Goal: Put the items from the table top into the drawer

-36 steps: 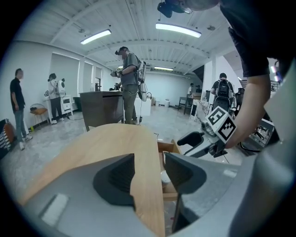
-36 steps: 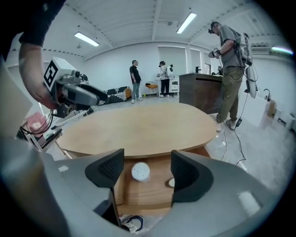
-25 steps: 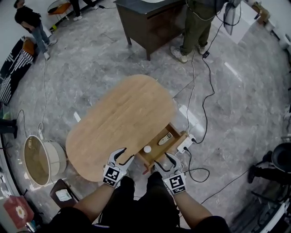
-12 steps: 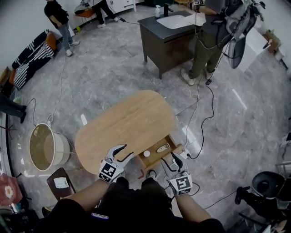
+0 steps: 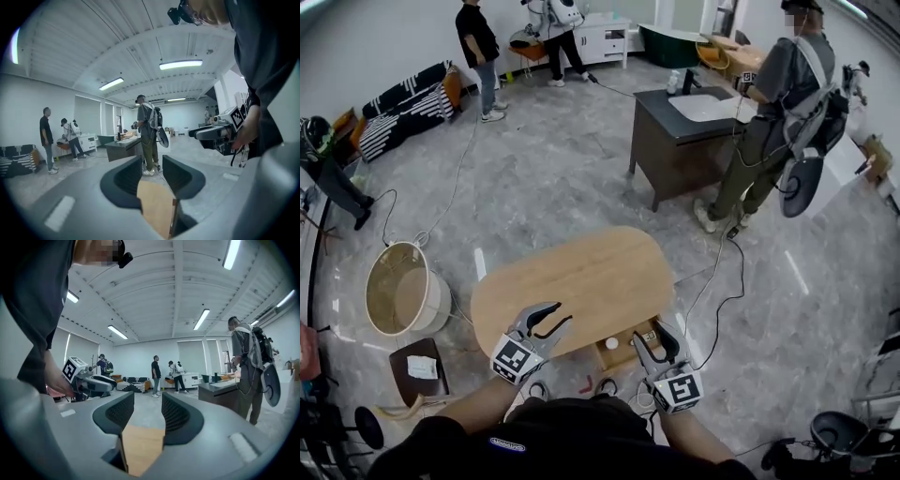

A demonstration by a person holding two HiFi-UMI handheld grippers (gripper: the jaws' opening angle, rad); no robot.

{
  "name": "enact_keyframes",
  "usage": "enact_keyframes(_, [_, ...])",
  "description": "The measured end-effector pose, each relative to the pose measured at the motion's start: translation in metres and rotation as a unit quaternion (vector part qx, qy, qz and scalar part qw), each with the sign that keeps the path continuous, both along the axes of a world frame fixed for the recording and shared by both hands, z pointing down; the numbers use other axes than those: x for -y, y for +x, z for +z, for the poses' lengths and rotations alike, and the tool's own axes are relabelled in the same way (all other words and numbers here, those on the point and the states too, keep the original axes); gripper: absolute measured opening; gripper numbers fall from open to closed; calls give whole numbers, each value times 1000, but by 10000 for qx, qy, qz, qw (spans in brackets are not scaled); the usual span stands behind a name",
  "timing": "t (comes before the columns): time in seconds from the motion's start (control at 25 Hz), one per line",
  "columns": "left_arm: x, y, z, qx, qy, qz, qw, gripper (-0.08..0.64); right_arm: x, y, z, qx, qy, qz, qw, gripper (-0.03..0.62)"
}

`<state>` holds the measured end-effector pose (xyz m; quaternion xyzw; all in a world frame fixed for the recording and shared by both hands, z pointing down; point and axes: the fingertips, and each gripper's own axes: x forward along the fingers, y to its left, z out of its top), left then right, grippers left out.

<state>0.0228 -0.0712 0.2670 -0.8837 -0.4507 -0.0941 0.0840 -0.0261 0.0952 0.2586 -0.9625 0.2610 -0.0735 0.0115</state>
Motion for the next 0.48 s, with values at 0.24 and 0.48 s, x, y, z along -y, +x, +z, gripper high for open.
enact_keyframes(0.24, [94, 0, -43, 142, -556, -363, 9977, 143, 93, 8, -49, -386, 152, -289, 9987, 187])
enact_keyframes(0.48, [191, -6, -94, 208, -1025, -428, 9936, 126, 189, 9, -95, -472, 298, -382, 9977, 172])
